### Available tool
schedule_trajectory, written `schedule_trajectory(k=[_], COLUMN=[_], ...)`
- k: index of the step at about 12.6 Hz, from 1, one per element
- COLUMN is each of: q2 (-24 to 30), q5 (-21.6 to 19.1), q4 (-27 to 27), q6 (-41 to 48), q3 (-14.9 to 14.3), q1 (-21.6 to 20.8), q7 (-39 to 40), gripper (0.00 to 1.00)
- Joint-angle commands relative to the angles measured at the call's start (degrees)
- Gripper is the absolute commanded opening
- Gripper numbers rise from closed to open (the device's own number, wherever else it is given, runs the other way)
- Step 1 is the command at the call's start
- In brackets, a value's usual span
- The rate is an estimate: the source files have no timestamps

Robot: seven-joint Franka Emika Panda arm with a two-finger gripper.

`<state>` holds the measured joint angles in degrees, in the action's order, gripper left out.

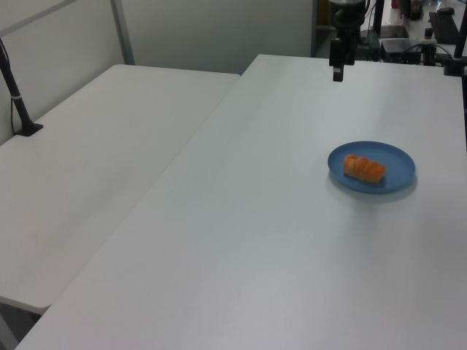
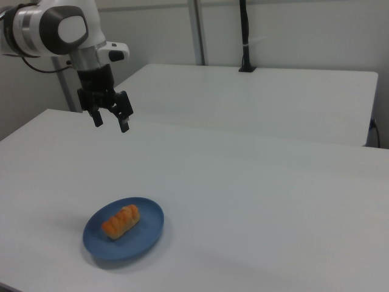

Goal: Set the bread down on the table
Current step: 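Move the open gripper down toward the orange bread roll on the blue plate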

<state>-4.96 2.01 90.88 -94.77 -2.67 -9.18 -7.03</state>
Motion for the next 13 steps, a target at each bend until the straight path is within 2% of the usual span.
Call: schedule_trajectory(k=[1, 7, 9, 11, 13], q2=[-0.58, 0.21, 1.70, 4.24, 8.28], q5=[-0.07, -0.07, -0.34, -0.69, -0.87], q4=[-1.41, -1.14, 0.96, 5.16, 13.23], q6=[1.25, 0.81, 0.28, -2.33, -7.96], q3=[-0.49, -2.16, -2.17, -2.86, -2.96], q1=[0.30, 0.21, 0.21, 0.30, 0.39], q7=[-0.53, -0.18, -0.09, 0.00, 0.00], gripper=[1.00, 1.00, 1.00, 1.00, 1.00])
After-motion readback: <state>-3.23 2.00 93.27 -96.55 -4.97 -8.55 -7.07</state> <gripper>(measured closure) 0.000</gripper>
